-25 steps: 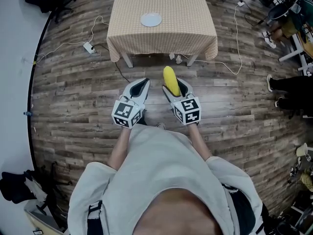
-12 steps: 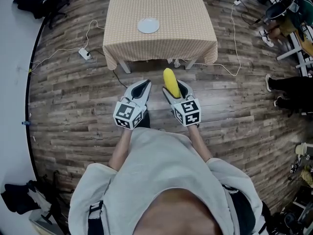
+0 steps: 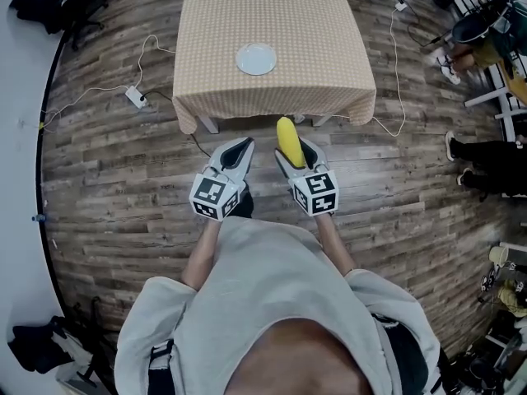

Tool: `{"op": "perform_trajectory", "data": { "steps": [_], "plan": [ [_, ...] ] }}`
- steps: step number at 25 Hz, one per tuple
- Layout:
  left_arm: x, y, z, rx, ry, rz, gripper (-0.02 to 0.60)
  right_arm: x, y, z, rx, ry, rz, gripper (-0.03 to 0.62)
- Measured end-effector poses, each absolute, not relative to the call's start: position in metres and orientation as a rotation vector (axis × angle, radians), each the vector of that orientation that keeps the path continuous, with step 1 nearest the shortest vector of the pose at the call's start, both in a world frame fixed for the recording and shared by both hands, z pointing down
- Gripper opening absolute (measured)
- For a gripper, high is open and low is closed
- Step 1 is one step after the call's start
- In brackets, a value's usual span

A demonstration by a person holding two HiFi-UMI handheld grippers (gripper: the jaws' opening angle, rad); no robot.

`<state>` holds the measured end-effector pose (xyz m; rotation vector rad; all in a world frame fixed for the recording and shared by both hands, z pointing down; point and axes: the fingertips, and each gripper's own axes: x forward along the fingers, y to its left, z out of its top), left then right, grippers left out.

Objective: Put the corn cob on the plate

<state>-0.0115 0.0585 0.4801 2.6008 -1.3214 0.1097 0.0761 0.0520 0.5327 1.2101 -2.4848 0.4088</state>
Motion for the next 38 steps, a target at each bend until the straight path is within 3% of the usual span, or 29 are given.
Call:
{"op": "perform_trajectory", "data": {
  "steps": [22, 38],
  "plan": [
    [-0.129, -0.172, 0.443, 2.653, -1.238, 0.105, 0.008, -0.025, -0.178, 0.499, 1.336, -2.431, 0.427, 0.258],
    [-0.125, -0.197, 0.459, 2.556, -1.328, 0.110, 0.008, -0.006, -0.207, 0.510, 1.286, -2.444, 0.459, 0.257]
  ]
}}
